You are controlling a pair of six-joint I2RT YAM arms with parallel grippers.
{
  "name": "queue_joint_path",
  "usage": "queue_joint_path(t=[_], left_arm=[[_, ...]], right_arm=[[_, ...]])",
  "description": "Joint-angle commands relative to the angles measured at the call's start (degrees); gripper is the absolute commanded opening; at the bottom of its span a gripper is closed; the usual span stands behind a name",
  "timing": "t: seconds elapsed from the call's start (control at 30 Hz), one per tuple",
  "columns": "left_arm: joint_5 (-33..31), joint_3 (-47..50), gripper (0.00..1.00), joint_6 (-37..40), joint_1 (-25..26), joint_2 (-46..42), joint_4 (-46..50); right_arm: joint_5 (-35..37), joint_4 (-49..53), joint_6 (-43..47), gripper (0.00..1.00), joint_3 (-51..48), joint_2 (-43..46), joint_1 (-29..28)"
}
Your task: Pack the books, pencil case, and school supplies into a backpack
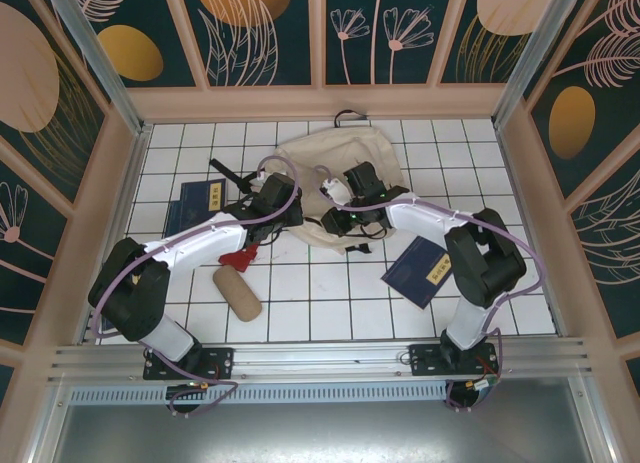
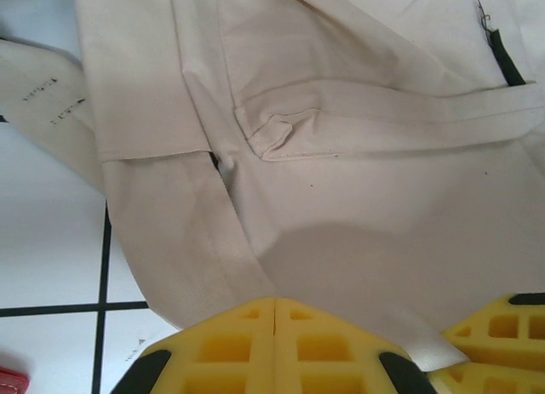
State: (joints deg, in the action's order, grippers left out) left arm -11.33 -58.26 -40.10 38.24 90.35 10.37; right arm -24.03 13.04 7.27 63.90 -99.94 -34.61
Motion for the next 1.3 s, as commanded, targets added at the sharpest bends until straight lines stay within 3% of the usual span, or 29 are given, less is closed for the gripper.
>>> queue_joint_path(t=[0.0, 0.4, 0.67, 0.77, 0.8, 0.83, 0.9, 1.03, 1.13, 1.27], left_arm=[[-4.52, -0.71, 0.0, -0.19, -1.11, -0.06, 1.58], [-4.15, -5.09, 0.0, 3.61, -5.09, 5.27, 0.53], [-5.06, -8.31, 0.0, 5.55, -5.55, 9.11, 1.41], [-5.02, -9.27, 0.0, 5.34, -5.69, 10.2, 1.71], [-4.93, -9.61, 0.05, 5.06, -5.63, 10.41, 1.91], [-5.13, -9.92, 0.2, 4.73, -5.69, 10.42, 2.25], [-5.65, -10.66, 0.36, 4.09, -5.72, 9.87, 3.5], [-6.24, -10.32, 0.69, 2.86, -6.58, 5.73, 5.8], [-6.05, -8.08, 0.79, 1.86, -8.14, 1.49, 6.97], [-4.23, -5.59, 0.82, 4.05, -8.88, -3.64, 8.04]], right_arm=[[1.44, -0.11, 0.23, 0.09, -1.83, 2.82, 0.29], [2.9, 1.53, 0.5, 0.08, -7.45, 6.94, 0.29], [1.37, 3.09, 0.9, 0.08, -6.08, 6.79, 0.12], [1.88, 1.84, -2.88, 0.23, -3.9, 6.84, 0.06], [2.09, 1.45, -5.14, 0.3, -2.96, 6.86, 0.15], [3.0, 0.97, -7.4, 0.4, -2.19, 7.42, 0.24], [6.66, -0.52, -11.9, 0.55, -1.82, 9.9, 0.38], [16.99, -1.28, -24.22, 0.63, -4.08, 17.31, 2.95], [20.55, 1.42, -32.49, 0.64, -7.98, 22.62, 9.83], [26.0, 8.64, -41.52, 0.64, -13.73, 28.64, 17.04]])
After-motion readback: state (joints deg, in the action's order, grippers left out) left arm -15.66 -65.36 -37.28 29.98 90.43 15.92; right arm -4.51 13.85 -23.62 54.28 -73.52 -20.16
